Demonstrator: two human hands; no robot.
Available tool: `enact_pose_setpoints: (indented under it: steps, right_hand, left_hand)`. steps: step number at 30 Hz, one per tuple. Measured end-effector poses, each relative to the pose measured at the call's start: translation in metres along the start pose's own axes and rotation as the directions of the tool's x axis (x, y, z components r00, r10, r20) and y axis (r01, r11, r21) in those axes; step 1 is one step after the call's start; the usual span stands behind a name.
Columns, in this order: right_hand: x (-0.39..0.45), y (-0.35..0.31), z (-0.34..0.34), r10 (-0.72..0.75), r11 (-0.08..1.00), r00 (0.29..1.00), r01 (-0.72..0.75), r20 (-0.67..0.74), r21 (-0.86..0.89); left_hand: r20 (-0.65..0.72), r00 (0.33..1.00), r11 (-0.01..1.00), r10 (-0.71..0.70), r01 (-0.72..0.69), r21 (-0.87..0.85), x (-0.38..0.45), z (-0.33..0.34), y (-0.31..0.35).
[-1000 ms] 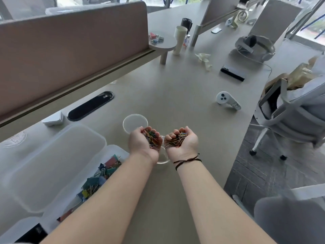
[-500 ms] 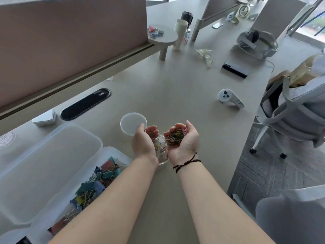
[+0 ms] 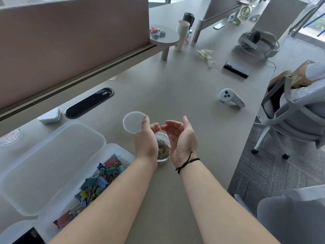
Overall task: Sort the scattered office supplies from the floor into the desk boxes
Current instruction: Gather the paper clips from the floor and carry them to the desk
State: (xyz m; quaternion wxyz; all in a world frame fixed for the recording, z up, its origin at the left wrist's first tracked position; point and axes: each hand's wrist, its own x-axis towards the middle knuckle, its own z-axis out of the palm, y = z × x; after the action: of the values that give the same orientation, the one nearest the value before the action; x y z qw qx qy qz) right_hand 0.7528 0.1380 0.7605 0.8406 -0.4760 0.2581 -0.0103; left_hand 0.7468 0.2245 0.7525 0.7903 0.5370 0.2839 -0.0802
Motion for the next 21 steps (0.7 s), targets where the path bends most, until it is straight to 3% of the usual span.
enact_pose_setpoints:
  steps: [5, 10, 16, 21]
  right_hand:
    - [-0.010, -0.006, -0.007, -0.035, 0.998, 0.999, 0.035, 0.003, -0.054]
    - [-0.030, -0.014, -0.032, -0.024, 0.996, 0.999, 0.022, -0.026, -0.089]
    - [-0.075, -0.026, -0.093, 0.017, 1.000, 0.995, -0.019, -0.094, -0.014]
    - [-0.142, -0.034, -0.180, 0.045, 0.996, 0.986, -0.031, -0.161, 0.086]
  left_hand:
    - [0.169, 0.982, 0.996, -0.081, 0.073, 0.057, -0.020, -0.001, 0.007]
    - [0.258, 0.966, 0.989, -0.028, -0.010, 0.146, -0.035, 0.006, 0.001]
    - [0.218, 0.968, 0.962, 0.127, -0.173, 0.210, -0.047, 0.021, -0.002]
    - [0.130, 0.978, 0.917, 0.164, -0.200, 0.345, -0.095, 0.044, -0.015]
